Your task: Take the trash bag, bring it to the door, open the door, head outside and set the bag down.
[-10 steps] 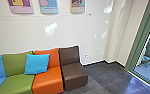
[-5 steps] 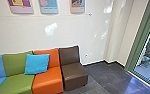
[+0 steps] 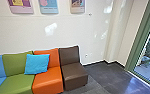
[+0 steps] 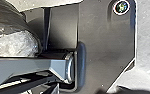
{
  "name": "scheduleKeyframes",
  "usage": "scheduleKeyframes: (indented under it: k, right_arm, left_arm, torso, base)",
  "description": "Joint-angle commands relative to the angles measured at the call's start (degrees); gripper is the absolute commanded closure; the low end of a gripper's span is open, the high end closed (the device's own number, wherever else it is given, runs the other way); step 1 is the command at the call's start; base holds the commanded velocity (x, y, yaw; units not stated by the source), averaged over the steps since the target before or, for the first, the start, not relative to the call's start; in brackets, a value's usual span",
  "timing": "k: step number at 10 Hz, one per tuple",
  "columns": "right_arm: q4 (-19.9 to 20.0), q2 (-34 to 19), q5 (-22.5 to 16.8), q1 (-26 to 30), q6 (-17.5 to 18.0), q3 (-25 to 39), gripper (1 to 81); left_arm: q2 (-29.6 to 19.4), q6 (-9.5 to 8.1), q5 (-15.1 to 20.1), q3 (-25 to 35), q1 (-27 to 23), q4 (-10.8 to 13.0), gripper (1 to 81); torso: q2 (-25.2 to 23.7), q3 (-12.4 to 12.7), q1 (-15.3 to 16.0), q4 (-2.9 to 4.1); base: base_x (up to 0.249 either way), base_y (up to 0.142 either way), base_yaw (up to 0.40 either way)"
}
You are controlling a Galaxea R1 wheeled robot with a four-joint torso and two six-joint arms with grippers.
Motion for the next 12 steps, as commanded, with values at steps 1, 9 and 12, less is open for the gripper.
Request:
scheduleKeyframes:
  k: [1, 9, 12]
  right_arm:
    - [-0.2, -0.3, -4.2, 2.6, -0.2, -0.2, 1.0]
    - [-0.3, 0.1, -3.9, 2.6, -0.2, 0.0, 1.0]
    - [-0.3, 0.2, -3.9, 2.6, -0.2, -0.2, 1.0]
  left_arm:
    - [-0.2, 0.52, 3.4, 0.2, -2.6, 0.3, 81.1]
    - [0.0, 0.52, 3.7, -0.7, -2.7, 0.0, 81.1]
    - [0.1, 0.52, 3.7, -0.7, -2.7, 0.1, 81.1]
  torso:
    - [0.0, 0.0, 0.0, 0.0]
    - [0.0, 0.0, 0.0, 0.0]
    - [0.0, 0.0, 0.0, 0.0]
  base:
    - [0.0, 0.0, 0.0]
    - [0.0, 0.0, -0.053]
    - [0.0, 0.0, -0.191]
